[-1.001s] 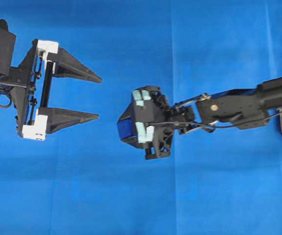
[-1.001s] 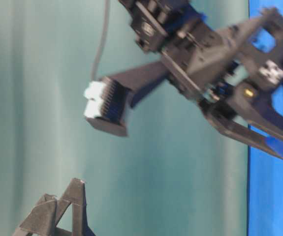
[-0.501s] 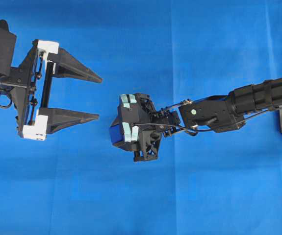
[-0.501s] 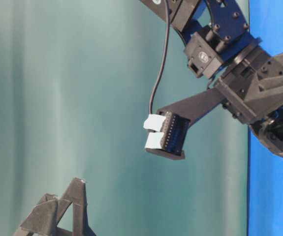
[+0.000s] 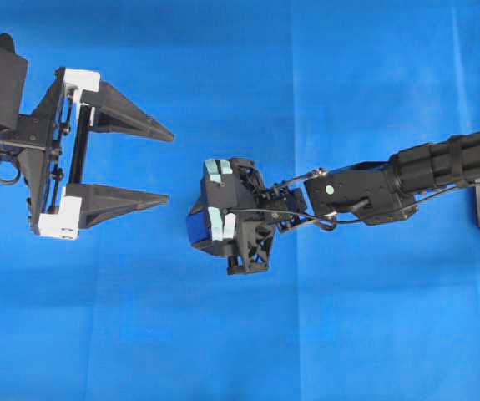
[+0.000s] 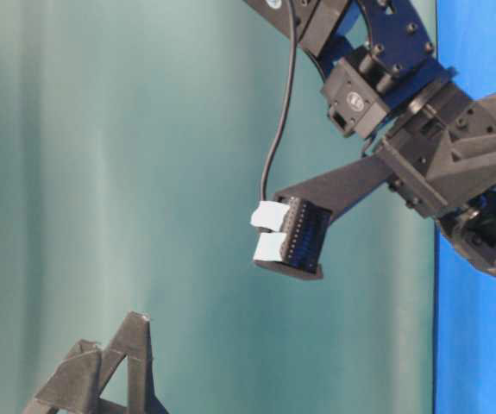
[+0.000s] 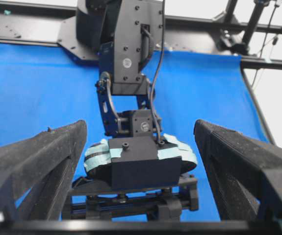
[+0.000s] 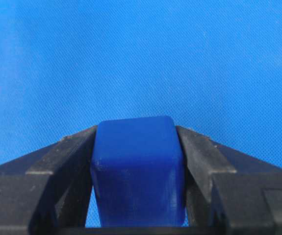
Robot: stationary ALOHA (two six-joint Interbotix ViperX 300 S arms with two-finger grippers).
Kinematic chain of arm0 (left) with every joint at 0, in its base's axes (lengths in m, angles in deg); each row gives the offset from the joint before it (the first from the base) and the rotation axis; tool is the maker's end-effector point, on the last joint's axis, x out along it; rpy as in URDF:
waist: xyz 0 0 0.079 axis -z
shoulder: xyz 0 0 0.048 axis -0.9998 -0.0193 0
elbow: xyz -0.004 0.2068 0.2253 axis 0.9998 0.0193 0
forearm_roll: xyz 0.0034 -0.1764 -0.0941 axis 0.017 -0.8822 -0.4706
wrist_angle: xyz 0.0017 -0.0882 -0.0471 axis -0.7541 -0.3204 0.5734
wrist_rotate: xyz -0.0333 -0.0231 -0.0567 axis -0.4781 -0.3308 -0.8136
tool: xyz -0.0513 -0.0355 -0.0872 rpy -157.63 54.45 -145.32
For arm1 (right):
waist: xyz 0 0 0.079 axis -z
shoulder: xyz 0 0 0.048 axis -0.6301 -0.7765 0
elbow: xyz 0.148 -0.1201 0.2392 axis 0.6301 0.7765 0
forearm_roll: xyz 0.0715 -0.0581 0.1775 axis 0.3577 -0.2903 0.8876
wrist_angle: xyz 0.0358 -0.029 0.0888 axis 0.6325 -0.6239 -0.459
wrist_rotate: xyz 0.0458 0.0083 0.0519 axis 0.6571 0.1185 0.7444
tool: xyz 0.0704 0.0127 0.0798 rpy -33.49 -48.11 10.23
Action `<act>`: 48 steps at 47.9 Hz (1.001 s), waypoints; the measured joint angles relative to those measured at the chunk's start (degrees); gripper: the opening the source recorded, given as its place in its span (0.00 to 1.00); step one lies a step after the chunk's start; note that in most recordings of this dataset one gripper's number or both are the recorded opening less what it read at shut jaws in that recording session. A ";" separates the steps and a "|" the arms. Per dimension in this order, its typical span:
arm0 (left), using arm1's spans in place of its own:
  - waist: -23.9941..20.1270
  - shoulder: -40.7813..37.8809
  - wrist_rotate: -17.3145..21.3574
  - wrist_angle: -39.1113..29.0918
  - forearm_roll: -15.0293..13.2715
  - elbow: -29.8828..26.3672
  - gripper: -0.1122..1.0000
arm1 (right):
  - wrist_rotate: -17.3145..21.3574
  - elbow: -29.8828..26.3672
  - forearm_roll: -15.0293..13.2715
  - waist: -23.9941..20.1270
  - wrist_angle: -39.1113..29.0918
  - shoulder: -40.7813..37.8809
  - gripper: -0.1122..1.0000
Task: Handover the blue block to the right arm after grasping it with the left arm, then place it in the designated position.
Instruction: 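Lower the held cube toward the table center with the right gripper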
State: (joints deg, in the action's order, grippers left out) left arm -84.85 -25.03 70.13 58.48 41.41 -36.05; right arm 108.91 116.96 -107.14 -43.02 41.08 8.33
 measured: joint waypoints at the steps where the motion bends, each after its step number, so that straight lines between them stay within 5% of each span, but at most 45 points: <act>1: 0.09 0.00 0.00 0.00 0.00 -0.09 0.94 | 0.00 0.09 0.00 0.00 0.00 0.00 0.40; 21: 0.09 0.00 0.00 0.00 0.09 0.00 0.94 | -0.26 0.00 0.09 0.09 0.62 0.00 0.40; 30: 0.09 0.00 -0.09 0.00 0.09 0.00 0.94 | 0.00 0.00 1.05 0.35 1.49 0.00 0.87; 33: 0.09 0.00 0.00 0.00 0.09 -0.09 0.94 | 0.09 0.00 1.32 0.44 1.49 0.00 0.94; 38: 0.18 0.00 0.00 0.00 0.09 -0.09 0.94 | 0.09 0.00 1.58 0.44 1.49 0.00 0.85; 48: 0.18 0.00 0.09 0.00 0.09 -0.09 0.94 | 0.09 0.00 1.58 0.44 -0.18 1.85 0.87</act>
State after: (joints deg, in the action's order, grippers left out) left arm -84.68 -25.03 70.22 58.48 41.49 -36.14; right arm 109.00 116.96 -105.55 -42.58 40.90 10.18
